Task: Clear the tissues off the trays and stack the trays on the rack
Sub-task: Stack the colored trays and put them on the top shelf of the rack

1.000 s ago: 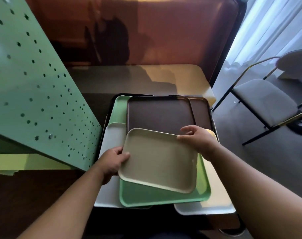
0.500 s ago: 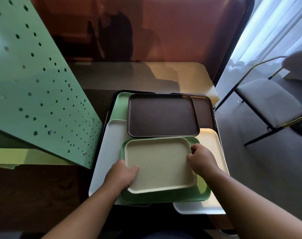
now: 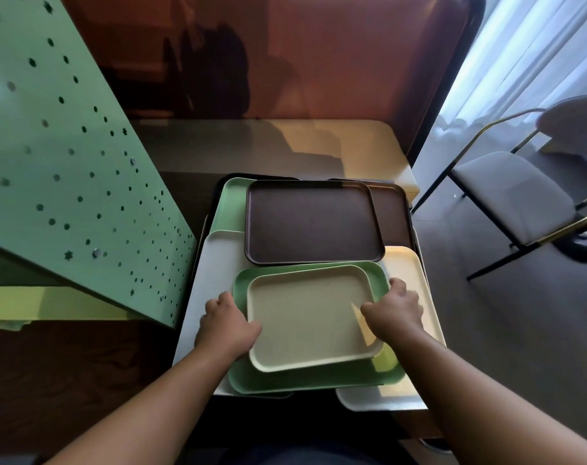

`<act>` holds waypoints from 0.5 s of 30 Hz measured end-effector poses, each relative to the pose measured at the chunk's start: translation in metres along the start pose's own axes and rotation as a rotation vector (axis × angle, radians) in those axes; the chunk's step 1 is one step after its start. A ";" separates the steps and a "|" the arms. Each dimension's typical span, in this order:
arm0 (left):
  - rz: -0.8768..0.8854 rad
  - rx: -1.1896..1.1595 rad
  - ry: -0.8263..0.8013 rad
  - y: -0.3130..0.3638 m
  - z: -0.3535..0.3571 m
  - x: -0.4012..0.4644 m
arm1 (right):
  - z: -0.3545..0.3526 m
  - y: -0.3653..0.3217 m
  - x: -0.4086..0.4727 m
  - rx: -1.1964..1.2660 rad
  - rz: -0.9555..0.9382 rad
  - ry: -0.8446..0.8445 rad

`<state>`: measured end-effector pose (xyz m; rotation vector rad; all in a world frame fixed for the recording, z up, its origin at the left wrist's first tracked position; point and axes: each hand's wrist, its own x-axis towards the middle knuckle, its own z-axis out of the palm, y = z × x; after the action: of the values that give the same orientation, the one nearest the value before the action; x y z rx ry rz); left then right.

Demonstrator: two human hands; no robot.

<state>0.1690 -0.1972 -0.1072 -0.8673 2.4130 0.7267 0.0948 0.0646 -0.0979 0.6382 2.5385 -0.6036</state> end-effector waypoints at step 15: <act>-0.004 -0.388 0.166 0.036 -0.030 0.009 | -0.042 -0.030 0.024 0.370 -0.013 -0.067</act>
<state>0.1304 -0.1960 -0.0786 -1.1197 2.4514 1.1894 0.0467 0.0695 -0.0673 0.7114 2.3879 -1.0946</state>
